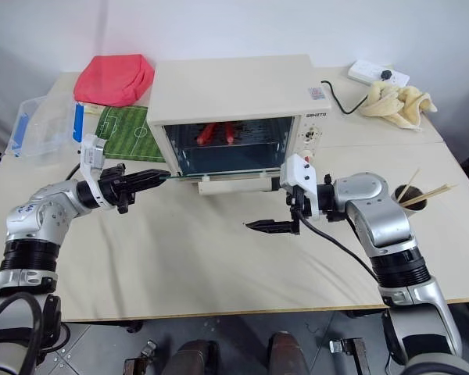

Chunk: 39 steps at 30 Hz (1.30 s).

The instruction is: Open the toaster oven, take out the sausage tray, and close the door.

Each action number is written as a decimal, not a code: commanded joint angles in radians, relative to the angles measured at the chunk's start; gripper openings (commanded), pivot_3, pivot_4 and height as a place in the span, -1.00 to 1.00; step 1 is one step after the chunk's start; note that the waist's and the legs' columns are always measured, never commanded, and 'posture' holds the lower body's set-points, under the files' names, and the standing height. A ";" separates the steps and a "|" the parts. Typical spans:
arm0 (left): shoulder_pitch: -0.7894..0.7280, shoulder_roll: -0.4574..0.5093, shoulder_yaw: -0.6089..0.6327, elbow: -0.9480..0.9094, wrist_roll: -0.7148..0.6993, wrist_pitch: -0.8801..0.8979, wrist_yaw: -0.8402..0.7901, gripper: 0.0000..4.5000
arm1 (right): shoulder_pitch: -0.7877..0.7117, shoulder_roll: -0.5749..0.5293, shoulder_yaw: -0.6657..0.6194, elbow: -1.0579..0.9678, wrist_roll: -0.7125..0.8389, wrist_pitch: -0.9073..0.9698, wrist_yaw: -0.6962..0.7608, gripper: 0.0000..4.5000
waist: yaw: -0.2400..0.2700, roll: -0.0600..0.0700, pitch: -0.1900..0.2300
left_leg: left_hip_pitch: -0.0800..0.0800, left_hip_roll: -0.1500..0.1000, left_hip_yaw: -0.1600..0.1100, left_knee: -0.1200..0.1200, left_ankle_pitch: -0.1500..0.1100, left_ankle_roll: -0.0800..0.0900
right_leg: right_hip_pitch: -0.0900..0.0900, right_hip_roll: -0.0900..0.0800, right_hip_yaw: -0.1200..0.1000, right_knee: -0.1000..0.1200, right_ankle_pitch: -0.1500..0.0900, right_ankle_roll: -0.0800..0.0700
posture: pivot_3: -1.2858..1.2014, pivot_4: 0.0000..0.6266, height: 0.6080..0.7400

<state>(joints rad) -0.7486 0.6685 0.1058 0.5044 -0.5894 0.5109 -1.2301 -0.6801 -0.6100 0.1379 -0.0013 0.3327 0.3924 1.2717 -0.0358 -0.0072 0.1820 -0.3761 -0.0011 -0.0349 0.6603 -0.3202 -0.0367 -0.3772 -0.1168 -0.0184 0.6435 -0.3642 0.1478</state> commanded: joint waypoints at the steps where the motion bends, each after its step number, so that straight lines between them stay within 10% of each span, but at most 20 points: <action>1: -0.059 -0.026 -0.007 0.066 0.045 -0.045 -0.010 -0.98 | -0.006 -0.024 0.011 -0.077 -0.003 0.005 -0.001 1.00 | 0.004 0.000 0.000 | 0.000 0.000 0.000 0.001 0.000 0.000 | 0.000 0.000 0.000 0.000 0.000 0.000 | 0.03 -0.52 1.00; 39: -0.179 -0.134 0.021 0.239 0.153 -0.134 -0.052 -0.98 | -0.100 -0.229 0.140 -0.039 -0.267 0.034 0.015 1.00 | 0.008 0.000 0.000 | -0.012 -0.003 -0.007 0.007 0.000 0.000 | -0.001 -0.002 -0.013 0.002 0.000 0.000 | 0.03 -0.52 1.00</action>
<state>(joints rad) -0.9088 0.5312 0.1332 0.7580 -0.4439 0.3841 -1.2560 -0.7745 -0.8025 0.2958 -0.0293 0.0751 0.4533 1.2645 -0.0279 -0.0073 0.1821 -0.3877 -0.0039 -0.0424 0.6675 -0.3205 -0.0362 -0.3783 -0.1189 -0.0312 0.6452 -0.3642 0.1479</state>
